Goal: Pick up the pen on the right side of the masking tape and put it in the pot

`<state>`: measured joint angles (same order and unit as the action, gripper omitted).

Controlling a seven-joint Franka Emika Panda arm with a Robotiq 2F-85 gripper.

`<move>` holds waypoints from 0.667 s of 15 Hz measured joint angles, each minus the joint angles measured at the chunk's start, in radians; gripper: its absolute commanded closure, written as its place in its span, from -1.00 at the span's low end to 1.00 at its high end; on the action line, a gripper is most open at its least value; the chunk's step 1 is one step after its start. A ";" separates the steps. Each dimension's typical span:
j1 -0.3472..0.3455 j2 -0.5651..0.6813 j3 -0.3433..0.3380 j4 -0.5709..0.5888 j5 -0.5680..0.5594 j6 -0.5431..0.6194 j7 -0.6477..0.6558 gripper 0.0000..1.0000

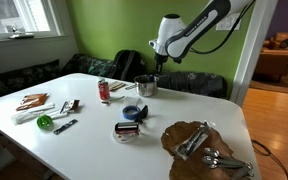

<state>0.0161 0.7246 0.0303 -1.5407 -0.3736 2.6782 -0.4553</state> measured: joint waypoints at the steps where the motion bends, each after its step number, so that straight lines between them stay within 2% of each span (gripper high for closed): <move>1: 0.001 0.000 -0.001 0.000 0.000 0.000 0.000 0.92; 5: 0.017 0.019 -0.014 0.029 -0.006 -0.029 0.001 0.92; 10: 0.041 0.084 -0.021 0.127 -0.006 -0.061 0.020 0.92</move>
<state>0.0573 0.8081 0.0092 -1.4133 -0.3796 2.6170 -0.4350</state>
